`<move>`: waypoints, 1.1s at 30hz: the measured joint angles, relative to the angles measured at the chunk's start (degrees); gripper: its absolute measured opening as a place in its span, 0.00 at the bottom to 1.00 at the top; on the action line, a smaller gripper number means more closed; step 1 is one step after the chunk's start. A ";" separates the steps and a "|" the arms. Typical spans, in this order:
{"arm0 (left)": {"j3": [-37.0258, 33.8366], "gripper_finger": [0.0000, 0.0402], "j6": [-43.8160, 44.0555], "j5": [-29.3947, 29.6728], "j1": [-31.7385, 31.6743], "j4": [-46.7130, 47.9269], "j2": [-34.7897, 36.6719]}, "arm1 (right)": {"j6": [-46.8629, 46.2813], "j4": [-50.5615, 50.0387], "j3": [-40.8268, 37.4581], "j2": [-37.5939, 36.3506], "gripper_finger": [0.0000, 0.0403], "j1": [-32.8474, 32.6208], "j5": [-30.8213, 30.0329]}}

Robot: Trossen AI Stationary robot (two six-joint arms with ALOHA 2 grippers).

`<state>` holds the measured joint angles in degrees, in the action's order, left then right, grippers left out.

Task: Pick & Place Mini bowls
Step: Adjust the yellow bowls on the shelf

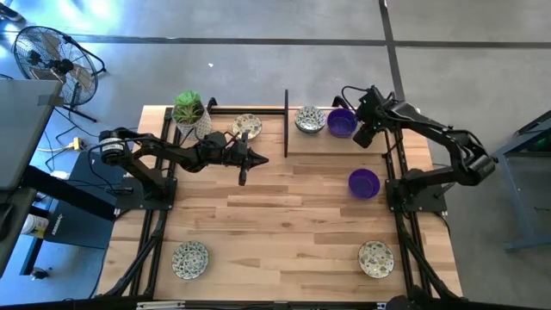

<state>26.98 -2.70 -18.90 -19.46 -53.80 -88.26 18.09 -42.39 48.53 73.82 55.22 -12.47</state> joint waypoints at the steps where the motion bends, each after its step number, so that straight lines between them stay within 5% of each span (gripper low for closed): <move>1: 0.00 0.00 0.00 0.00 0.00 -0.01 0.01 | 0.02 0.00 0.00 0.00 0.27 0.00 0.27; 33: 0.00 0.00 0.07 -1.11 0.00 0.00 0.01 | 1.46 0.38 0.02 0.04 0.02 0.00 1.69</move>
<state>26.98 -2.63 -20.01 -19.46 -53.80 -88.25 19.55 -42.01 48.56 73.87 55.22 -10.79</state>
